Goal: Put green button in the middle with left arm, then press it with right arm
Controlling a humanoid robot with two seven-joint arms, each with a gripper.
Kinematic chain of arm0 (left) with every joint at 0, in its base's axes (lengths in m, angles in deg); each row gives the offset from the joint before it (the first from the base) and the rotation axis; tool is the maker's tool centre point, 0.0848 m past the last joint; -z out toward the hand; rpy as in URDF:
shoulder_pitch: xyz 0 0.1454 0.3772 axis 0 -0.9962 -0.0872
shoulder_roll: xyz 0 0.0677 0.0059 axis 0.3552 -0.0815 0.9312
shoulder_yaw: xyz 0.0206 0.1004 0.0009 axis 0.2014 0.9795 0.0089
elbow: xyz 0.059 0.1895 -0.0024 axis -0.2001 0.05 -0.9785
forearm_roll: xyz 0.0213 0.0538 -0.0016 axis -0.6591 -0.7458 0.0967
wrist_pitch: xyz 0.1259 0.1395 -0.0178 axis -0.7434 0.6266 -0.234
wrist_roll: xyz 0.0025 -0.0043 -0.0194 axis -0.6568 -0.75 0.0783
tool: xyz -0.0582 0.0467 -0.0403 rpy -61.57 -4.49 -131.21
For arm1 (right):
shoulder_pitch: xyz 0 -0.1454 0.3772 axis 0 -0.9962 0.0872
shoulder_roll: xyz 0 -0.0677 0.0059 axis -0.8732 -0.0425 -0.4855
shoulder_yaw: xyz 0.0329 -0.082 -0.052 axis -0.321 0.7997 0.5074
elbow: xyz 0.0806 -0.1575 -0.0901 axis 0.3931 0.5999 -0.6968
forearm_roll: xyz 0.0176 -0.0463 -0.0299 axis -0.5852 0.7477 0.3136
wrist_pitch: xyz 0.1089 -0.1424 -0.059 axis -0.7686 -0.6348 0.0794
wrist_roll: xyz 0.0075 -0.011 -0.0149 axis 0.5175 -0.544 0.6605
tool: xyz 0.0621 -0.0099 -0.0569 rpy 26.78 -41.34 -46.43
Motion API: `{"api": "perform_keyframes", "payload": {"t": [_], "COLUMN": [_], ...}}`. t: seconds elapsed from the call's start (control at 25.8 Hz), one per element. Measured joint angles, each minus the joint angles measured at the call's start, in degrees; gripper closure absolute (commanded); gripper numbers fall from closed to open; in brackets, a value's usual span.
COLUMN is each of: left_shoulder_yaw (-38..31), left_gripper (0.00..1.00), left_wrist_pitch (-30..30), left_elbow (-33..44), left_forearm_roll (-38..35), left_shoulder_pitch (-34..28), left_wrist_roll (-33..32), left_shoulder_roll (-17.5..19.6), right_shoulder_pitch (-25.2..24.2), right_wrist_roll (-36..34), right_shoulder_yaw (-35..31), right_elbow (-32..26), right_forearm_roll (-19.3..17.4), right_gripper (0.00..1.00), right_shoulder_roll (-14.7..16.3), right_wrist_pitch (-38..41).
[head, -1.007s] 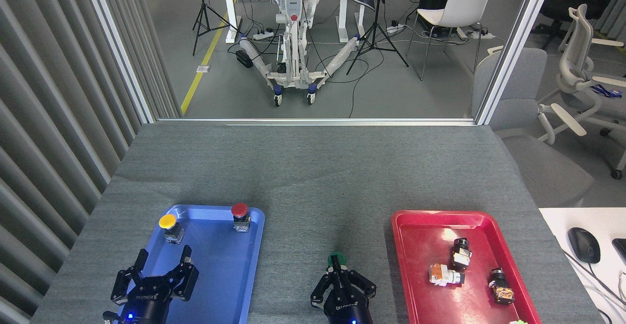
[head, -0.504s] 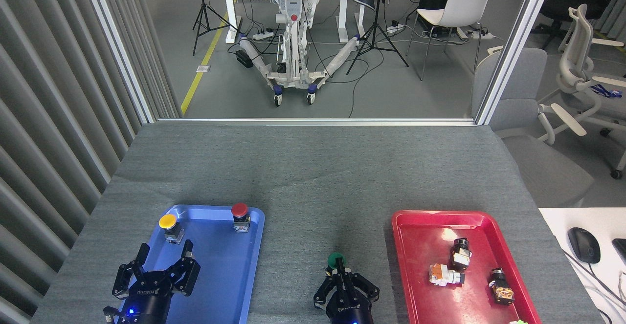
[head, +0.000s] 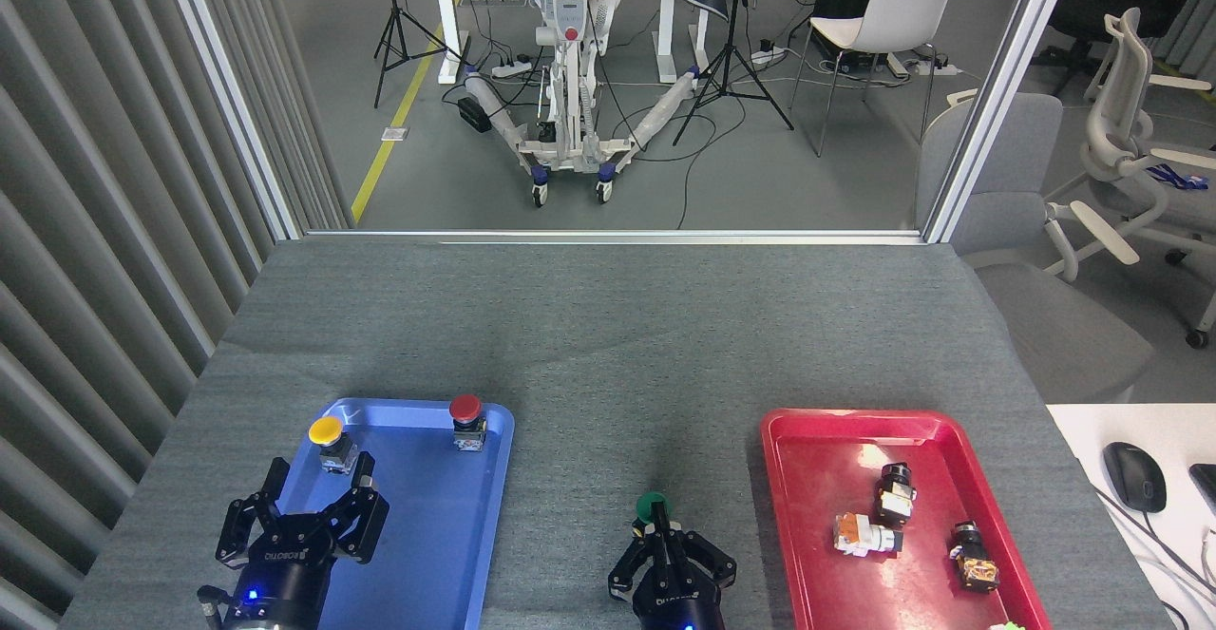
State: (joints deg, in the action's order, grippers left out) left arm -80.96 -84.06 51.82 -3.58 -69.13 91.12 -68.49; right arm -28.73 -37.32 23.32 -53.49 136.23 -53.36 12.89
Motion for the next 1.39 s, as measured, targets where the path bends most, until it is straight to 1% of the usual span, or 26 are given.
{"api": "perform_keyframes", "payload": {"t": [0.08, 0.12, 0.15, 0.19, 0.23, 0.31, 0.39, 0.54, 0.7, 0.97, 1.12, 1.28, 1.39], "left_shoulder_yaw": [0.0, 0.0, -0.1, -0.3, -0.5, -0.7, -0.8, -0.9, -0.8, -0.7, -0.7, -0.7, -0.8], "left_gripper": [0.01, 0.01, 0.01, 0.01, 0.01, 0.01, 0.01, 0.01, 0.01, 0.01, 0.01, 0.01, 0.01], "left_wrist_pitch": [0.0, 0.0, 0.0, 0.0, 0.1, 0.4, 0.7, 0.9, 1.3, 2.1, 2.6, 5.6, 6.4], "left_elbow": [1.2, 1.8, 2.4, 3.0, 3.6, 4.5, 5.1, 5.7, 6.0, 6.1, 6.4, 7.7, 8.3], "left_forearm_roll": [0.0, 0.1, 0.2, 0.4, 0.7, 1.4, 1.9, 2.2, 2.2, 2.2, 2.2, 2.3, 2.4], "left_shoulder_pitch": [-0.2, -0.2, -0.3, -0.5, -0.5, -0.5, -0.3, -0.4, -0.8, -1.1, -1.3, -1.7, -2.1], "left_wrist_roll": [0.0, 0.0, 0.0, 0.0, 0.0, 0.0, 0.0, 0.0, 0.0, 0.3, 0.3, 0.3, 0.3], "left_shoulder_roll": [0.0, 0.1, 0.2, 0.3, 0.4, 0.5, 0.5, 0.5, 0.3, -0.1, 0.1, 0.3, 0.3], "right_shoulder_pitch": [0.1, 0.2, 0.1, -0.1, -0.4, -1.4, -2.8, -6.1, -8.9, -10.3, -10.5, -10.5, -10.6], "right_wrist_roll": [0.2, 0.3, 0.6, 1.2, 1.8, 2.8, 3.2, 3.6, 0.4, -1.2, -1.3, -1.5, -1.4], "right_shoulder_yaw": [-0.2, -0.5, -0.8, -1.4, -2.2, -4.7, -7.9, -13.9, -17.6, -20.1, -20.4, -20.4, -20.4], "right_elbow": [-3.3, -5.5, -7.8, -10.2, -12.7, -16.6, -19.3, -21.2, -21.9, -23.0, -23.6, -23.7, -23.7], "right_forearm_roll": [0.0, 0.0, 0.0, 0.0, 0.0, 0.0, 0.0, 0.2, 0.5, 0.7, 0.7, 0.7, 0.7], "right_gripper": [0.75, 0.67, 0.51, 0.25, 0.01, 0.00, 0.00, 0.00, 0.00, 0.00, 0.00, 0.00, 0.00], "right_shoulder_roll": [0.0, 0.1, 0.1, 0.2, 0.2, 0.3, 0.4, 1.4, 3.2, 5.2, 5.4, 5.4, 5.2], "right_wrist_pitch": [0.1, 0.2, 0.4, 0.9, 1.5, 3.3, 5.9, 10.7, 11.6, 11.1, 11.2, 11.3, 11.4]}}
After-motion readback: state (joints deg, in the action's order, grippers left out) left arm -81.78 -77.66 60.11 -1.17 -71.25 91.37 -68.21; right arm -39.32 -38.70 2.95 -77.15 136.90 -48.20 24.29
